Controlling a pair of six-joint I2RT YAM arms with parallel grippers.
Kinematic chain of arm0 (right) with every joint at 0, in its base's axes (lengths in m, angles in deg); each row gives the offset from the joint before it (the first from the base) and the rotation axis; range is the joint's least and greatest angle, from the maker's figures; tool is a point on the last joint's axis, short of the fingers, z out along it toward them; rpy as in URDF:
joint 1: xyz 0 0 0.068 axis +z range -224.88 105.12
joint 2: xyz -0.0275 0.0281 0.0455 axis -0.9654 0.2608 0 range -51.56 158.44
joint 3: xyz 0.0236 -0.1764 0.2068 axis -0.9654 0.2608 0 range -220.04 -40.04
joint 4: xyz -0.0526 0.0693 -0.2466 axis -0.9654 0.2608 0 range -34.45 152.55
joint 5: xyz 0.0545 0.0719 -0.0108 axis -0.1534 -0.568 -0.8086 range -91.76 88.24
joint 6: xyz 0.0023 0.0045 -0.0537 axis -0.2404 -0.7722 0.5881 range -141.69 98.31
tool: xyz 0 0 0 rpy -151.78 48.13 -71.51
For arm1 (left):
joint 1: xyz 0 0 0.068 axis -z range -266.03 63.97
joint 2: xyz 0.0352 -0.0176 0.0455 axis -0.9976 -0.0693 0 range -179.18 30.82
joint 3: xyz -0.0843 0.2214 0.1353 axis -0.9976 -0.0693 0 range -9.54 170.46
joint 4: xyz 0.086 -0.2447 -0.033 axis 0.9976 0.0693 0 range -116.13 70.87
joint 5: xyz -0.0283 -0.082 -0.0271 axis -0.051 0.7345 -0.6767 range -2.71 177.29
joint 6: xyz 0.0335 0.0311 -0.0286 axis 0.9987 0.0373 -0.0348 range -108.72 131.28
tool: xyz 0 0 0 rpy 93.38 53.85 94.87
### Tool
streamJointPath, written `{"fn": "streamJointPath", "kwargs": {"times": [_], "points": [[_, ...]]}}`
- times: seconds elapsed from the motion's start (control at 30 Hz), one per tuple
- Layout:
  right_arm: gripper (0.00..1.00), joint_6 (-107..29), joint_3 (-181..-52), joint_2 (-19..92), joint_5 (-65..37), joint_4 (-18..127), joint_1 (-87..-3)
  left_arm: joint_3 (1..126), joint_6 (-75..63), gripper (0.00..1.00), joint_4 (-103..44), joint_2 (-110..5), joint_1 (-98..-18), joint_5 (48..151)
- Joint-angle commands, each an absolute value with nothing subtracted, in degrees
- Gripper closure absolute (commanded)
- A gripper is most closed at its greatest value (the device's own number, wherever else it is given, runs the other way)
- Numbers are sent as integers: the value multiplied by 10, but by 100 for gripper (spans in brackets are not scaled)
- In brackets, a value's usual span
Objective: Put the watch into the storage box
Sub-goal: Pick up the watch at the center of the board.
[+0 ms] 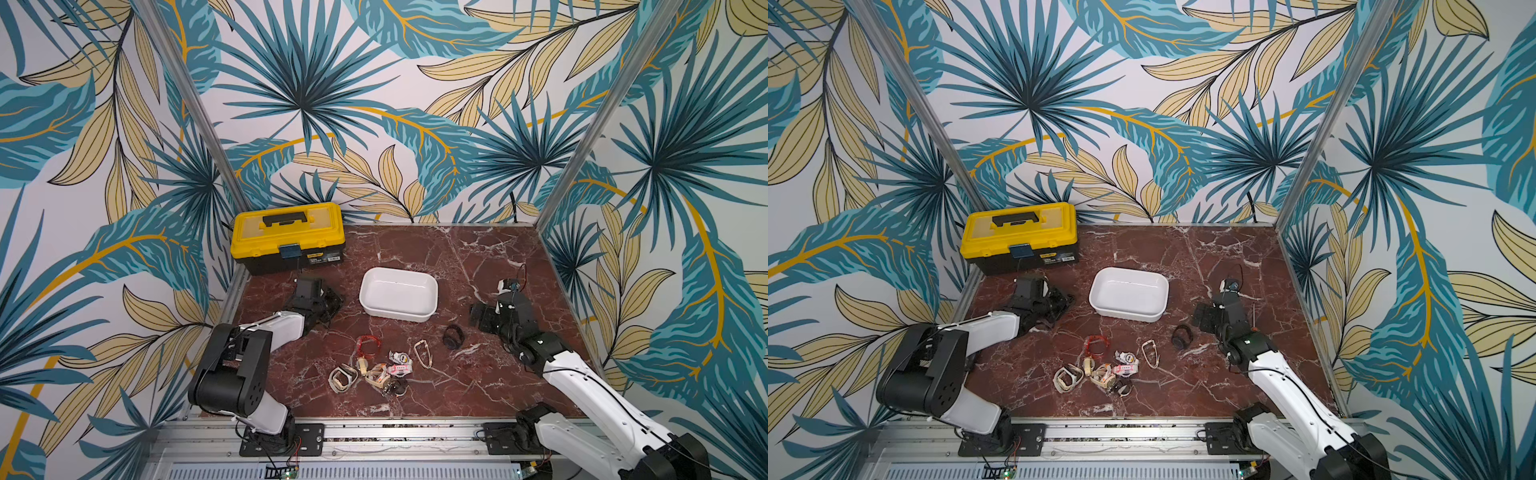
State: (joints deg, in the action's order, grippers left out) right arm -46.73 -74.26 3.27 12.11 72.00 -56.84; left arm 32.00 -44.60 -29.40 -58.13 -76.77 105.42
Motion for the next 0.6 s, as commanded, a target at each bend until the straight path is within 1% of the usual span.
{"fn": "streamJointPath", "kwargs": {"times": [0.0,0.13,0.27,0.4,0.57], "points": [[1,-461,-733,21,128,734,-565,403,-299,100,-99,-567,-765,1072],[1,-461,-731,15,133,739,-566,551,-172,100,118,-560,-717,1024],[1,-465,-732,19,136,741,-566,687,-109,100,253,-603,-641,964],[2,-472,-738,24,128,747,-566,822,-74,100,331,-712,-557,931],[2,-471,-745,25,91,757,-563,954,-52,100,384,-848,-507,894]]}}
